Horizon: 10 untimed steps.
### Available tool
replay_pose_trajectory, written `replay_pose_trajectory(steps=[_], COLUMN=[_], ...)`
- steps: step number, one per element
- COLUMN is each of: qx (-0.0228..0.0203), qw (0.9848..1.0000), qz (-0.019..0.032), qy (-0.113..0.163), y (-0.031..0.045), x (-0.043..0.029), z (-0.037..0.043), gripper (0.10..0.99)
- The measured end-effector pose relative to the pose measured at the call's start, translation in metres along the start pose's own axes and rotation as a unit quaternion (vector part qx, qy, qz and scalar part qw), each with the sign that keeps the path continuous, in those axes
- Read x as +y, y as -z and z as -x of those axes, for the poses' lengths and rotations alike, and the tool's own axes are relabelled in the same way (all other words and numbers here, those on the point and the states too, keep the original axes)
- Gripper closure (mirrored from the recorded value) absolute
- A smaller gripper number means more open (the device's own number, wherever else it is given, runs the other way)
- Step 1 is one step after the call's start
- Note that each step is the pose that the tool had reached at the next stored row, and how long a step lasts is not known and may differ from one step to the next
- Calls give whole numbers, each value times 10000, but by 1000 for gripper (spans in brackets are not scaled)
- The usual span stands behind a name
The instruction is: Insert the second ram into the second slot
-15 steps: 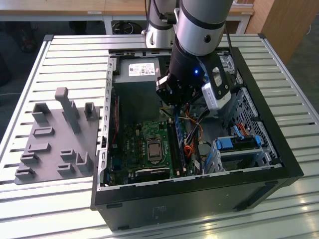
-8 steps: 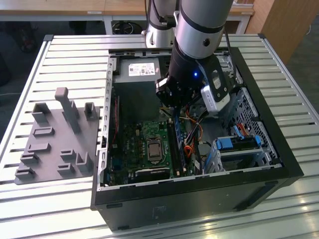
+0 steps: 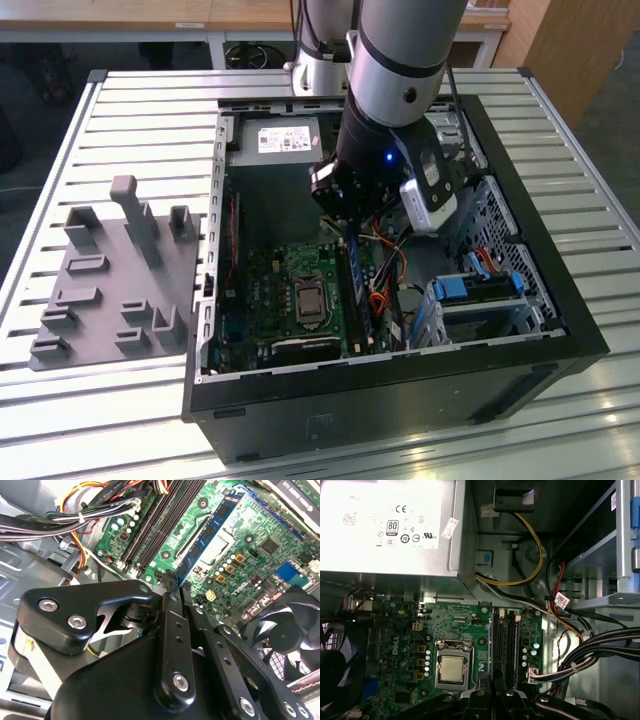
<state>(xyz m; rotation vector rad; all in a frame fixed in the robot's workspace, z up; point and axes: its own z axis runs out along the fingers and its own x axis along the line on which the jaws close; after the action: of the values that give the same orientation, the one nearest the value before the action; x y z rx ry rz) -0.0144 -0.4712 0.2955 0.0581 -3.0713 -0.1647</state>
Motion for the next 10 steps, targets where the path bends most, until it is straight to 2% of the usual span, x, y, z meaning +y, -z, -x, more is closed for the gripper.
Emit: replay_pose_trajectory(steps=[10], qx=[-4], qw=[10000], qz=[-1], qy=[1], y=[-89], x=[-9], z=[-6], gripper=[949])
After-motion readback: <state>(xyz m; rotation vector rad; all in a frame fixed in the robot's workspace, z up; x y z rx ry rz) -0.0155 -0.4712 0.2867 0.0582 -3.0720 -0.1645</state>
